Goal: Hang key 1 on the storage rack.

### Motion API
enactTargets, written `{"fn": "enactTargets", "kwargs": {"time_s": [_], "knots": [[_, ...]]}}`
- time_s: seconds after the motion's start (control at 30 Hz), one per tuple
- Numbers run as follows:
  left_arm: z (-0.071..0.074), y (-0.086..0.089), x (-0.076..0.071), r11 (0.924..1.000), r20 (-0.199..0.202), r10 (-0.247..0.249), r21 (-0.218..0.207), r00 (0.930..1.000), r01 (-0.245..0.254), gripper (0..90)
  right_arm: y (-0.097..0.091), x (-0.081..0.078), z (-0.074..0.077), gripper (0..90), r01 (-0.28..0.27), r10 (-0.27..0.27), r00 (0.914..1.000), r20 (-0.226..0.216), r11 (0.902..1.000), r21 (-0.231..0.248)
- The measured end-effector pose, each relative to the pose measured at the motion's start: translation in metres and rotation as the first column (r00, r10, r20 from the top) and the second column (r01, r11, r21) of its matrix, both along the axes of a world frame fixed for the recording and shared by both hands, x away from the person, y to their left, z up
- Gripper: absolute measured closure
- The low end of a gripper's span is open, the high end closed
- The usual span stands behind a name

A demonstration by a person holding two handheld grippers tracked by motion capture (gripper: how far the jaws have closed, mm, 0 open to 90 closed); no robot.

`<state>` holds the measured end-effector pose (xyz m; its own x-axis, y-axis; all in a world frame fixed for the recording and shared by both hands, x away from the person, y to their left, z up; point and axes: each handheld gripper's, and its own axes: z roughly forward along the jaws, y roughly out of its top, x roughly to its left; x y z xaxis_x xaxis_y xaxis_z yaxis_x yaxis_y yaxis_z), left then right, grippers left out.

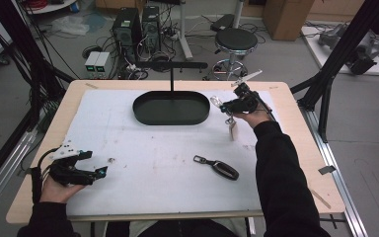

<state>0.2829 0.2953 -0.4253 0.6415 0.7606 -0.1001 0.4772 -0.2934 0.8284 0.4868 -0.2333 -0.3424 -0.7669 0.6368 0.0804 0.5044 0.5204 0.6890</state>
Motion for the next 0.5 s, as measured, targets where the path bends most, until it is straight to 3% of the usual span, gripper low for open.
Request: {"fn": "enactTargets", "kwargs": {"time_s": [0.03, 0.17, 0.5], "knots": [[0.000, -0.001, 0.001, 1.0000, -0.001, -0.003, 0.004, 1.0000, 0.003, 11.5, 0.005, -0.001, 0.012, 75.6, -0.015, 0.015, 0.9998, 0.016, 0.9998, 0.016], [0.000, -0.001, 0.000, 1.0000, 0.001, -0.007, 0.006, 1.0000, 0.007, 11.5, 0.016, -0.001, 0.032, 75.6, -0.036, 0.035, 0.9985, 0.043, 0.9991, 0.023], [0.001, -0.001, 0.000, 1.0000, 0.001, -0.008, 0.000, 1.0000, 0.008, 11.5, 0.044, 0.004, 0.059, 75.6, -0.082, 0.081, 0.9937, 0.077, 0.9964, 0.019]]}}
